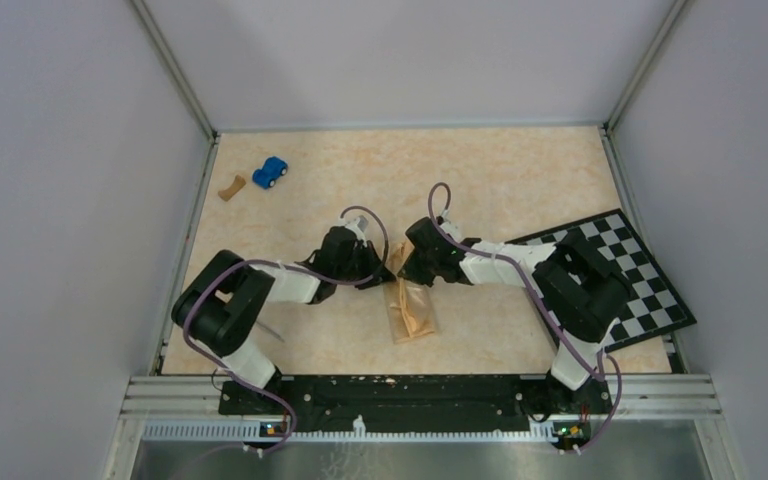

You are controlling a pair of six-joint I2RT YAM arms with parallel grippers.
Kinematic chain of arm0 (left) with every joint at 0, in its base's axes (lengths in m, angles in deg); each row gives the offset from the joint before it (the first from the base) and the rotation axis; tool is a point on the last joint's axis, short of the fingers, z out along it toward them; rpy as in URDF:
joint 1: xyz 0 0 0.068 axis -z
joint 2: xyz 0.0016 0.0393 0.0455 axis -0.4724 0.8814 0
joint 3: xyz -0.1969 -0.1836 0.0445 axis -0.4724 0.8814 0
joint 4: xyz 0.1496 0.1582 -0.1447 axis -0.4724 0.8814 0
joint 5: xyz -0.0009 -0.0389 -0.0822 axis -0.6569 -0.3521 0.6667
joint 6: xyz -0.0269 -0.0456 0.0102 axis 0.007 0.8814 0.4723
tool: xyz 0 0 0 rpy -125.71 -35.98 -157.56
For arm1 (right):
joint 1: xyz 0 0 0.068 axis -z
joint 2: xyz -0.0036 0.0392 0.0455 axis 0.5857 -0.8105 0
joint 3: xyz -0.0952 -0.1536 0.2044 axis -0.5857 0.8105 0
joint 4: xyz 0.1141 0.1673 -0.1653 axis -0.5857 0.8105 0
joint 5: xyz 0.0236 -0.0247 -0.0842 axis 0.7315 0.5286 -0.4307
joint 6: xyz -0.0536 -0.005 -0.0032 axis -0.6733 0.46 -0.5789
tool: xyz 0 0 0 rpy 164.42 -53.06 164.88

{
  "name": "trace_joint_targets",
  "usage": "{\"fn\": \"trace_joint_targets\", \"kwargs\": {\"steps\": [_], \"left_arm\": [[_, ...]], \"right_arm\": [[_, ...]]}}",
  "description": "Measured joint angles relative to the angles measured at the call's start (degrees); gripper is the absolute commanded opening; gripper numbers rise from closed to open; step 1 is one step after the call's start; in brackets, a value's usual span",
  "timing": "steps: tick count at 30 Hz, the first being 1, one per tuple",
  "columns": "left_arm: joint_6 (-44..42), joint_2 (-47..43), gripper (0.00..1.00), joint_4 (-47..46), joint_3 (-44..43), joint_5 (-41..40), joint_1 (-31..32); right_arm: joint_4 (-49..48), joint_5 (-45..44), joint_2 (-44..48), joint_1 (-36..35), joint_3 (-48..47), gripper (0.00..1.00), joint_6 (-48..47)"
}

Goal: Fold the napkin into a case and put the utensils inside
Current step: Fold the lower triangle-folded napkin at the center of the board.

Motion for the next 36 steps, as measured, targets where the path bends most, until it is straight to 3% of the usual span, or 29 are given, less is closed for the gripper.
{"fn": "trace_joint_targets", "kwargs": {"steps": [3, 7, 10, 15, 19, 24, 29, 34, 36], "left_arm": [[-2.0, -2.6, 0.23, 3.7, 0.0, -0.4, 0.0], [-4.3, -9.0, 0.45, 8.6, 0.5, -1.3, 0.0], [-5.3, -15.0, 0.51, 10.5, 1.3, -1.7, 0.0], [-5.4, -20.2, 0.44, 11.5, 3.8, -4.2, 0.0], [-5.4, -14.4, 0.42, 11.5, 3.9, -4.3, 0.0], [-5.2, -7.7, 0.23, 9.2, 2.0, -3.4, -0.1], [-5.4, -5.0, 0.12, 7.5, 0.9, -3.5, -0.1], [-6.0, -4.8, 0.10, 7.4, 0.9, -3.9, -0.1], [-6.6, -4.9, 0.16, 7.4, 0.9, -4.0, -0.1]], "right_arm": [[-1.0, 0.0, -0.5, 0.0, 0.9, 0.00, -0.1], [-1.9, 0.0, -0.7, 0.0, 1.1, 0.00, -0.1], [-2.1, 0.1, -0.7, 0.0, 1.1, 0.00, -0.5], [-1.9, 0.1, -0.7, 0.0, 0.9, 0.00, -0.7], [-1.3, 0.4, -0.7, -0.1, 0.0, 0.00, -0.9], [-0.8, 0.7, -0.7, -0.7, -1.2, 0.00, -0.9], [-1.3, 1.0, -1.1, -1.3, -1.7, 0.00, -0.8], [-2.9, 1.4, -3.9, -1.6, -2.0, 0.00, 0.4], [-4.0, 1.5, -4.3, -1.6, -2.0, 0.00, 0.8]]}}
